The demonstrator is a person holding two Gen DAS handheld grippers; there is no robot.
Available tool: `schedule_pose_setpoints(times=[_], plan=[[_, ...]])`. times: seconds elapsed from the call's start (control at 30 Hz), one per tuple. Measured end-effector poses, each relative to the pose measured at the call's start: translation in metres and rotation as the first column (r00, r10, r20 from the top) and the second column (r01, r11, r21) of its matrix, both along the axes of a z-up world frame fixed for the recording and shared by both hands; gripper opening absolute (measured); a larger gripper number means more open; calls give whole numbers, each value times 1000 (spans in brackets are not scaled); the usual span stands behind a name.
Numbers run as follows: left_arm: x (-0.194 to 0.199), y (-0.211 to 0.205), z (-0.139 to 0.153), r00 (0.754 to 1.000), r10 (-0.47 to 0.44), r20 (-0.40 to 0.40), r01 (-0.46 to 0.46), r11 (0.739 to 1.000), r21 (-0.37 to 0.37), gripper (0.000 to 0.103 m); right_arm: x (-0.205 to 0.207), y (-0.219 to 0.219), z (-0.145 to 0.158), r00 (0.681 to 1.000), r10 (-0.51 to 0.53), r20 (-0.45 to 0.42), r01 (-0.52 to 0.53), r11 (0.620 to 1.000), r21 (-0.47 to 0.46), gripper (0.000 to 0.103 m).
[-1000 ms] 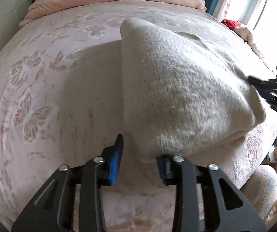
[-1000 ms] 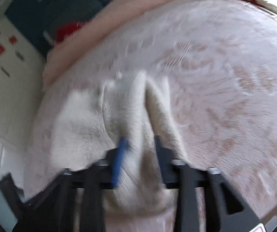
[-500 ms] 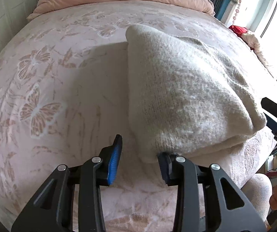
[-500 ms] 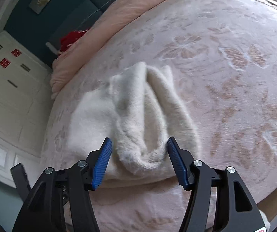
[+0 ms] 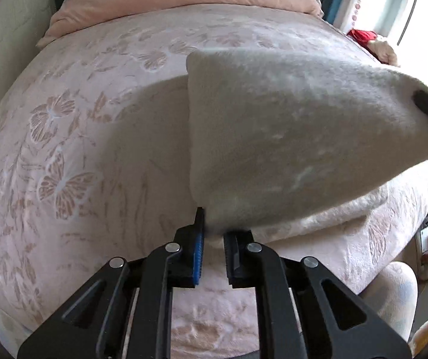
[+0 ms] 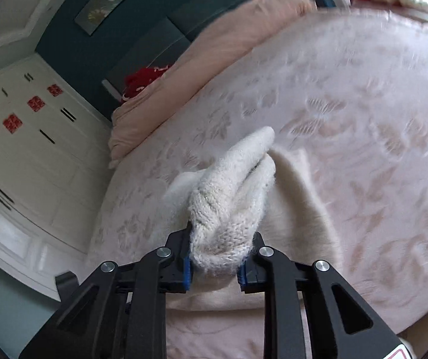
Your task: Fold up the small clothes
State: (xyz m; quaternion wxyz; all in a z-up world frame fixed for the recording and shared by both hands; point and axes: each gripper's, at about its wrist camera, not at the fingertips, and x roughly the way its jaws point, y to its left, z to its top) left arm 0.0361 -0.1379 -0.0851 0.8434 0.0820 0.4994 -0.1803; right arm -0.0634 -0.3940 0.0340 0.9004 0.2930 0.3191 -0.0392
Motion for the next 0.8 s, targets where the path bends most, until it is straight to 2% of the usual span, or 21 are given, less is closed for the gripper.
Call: schedule_pose_setpoints(times=[0.03,0.1,0.13,0.17,0.2,0.27,0.3,0.33,0.4,0.47,0.53,0.57,0.63,0.67,0.73,0.8], plan=[[0,-1,-3,1000,2,-7,-2,1000,10,11,3,-4,-19,998,-13,-60,13,1000,-14,21],[3,-3,-21,999,16,-49,-14,999,36,11,14,-14,-84,969,-8,-247,12,1000,18,23],[4,-2,-29,997,28,-69,-25,999,38,14,11,-16,-94,972,-1,-236,14,998,53,22],[4,-1,-31,996,36,-76,-34,999,29,14,2,-17,-90,982,-13,-189,30,996,85,25],[1,4,-28,997,41,-72,-41,999,-8,15,-1,-18,-83,984,-23,-174,40,994,97,34],[-6,13,-18,997,24,-70,-28,997,-66,26,-6,-17,-60,986,-61,-157,72,995,63,47],[-8,16,-13,997,18,-73,-23,997,-73,42,-7,-17,-49,988,-65,-141,70,997,34,48],[-13,23,-3,998,19,-65,-25,996,-91,51,-4,-15,-34,991,-59,-117,58,998,-10,49],[-18,30,15,999,28,-28,-32,988,-152,54,6,-15,-18,994,-48,-97,44,998,-46,67],[-16,31,35,999,53,1,-51,976,-209,61,29,-19,-13,996,-25,-91,21,999,-41,69],[-6,25,48,997,70,21,-62,966,-250,65,51,-26,-20,992,-11,-124,4,999,-52,69],[3,16,53,997,70,25,-61,963,-263,65,73,-27,-31,986,1,-165,-12,998,-62,67],[19,-2,53,997,72,17,-65,963,-263,65,101,-27,-53,969,40,-245,-54,997,-49,17],[28,-15,50,997,70,16,-64,966,-249,65,104,-27,-54,965,44,-258,-57,997,-42,9],[45,-29,43,998,63,16,-58,975,-217,60,98,-26,-31,987,32,-157,-42,997,-63,9],[60,-41,32,998,56,35,-50,986,-162,60,92,-28,-11,997,15,-77,-22,996,-88,9]])
